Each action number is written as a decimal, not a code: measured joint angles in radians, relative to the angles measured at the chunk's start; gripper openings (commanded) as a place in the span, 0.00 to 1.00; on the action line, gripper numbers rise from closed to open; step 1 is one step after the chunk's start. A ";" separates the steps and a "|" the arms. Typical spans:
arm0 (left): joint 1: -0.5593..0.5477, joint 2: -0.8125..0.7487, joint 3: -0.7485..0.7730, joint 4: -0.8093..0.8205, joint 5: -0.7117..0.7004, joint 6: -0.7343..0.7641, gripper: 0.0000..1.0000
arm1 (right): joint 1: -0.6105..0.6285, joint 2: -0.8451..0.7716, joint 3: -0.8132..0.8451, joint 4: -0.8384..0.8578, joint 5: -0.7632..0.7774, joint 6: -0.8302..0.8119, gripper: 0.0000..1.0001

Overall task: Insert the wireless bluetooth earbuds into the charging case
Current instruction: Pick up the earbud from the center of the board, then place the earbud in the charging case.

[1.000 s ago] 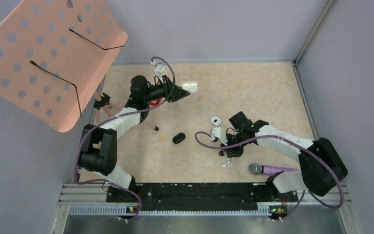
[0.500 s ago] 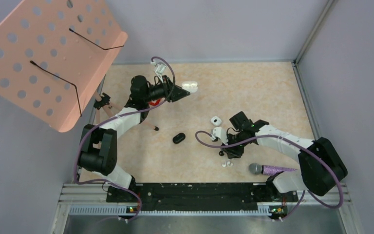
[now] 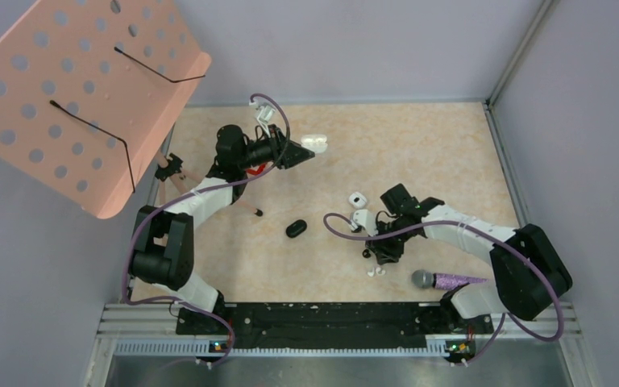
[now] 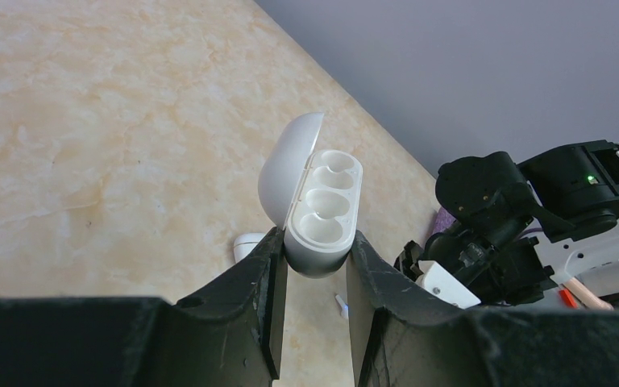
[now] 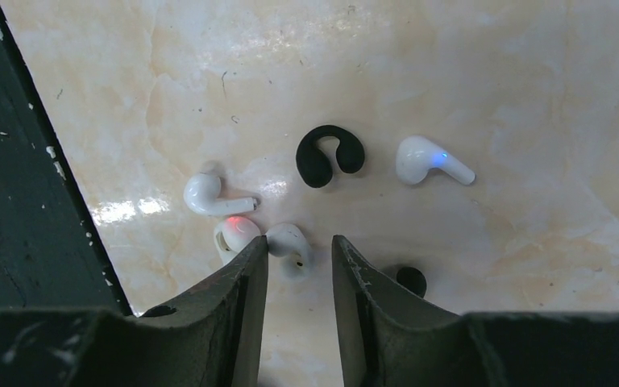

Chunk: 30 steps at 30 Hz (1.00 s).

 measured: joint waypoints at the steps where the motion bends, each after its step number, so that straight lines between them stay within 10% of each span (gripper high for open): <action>1: 0.000 0.000 0.000 0.000 0.000 0.000 0.00 | 0.000 0.002 0.000 0.000 -0.005 0.000 0.28; 8: 0.000 0.000 0.000 0.000 0.000 0.000 0.00 | -0.002 0.011 0.000 -0.018 -0.043 0.000 0.01; 17: 0.000 0.000 0.000 0.000 0.002 0.000 0.00 | -0.041 0.007 0.100 -0.102 -0.039 -0.003 0.00; 30: -0.032 0.072 0.018 0.070 0.161 0.058 0.00 | -0.047 -0.014 0.715 -0.305 -0.030 -0.012 0.00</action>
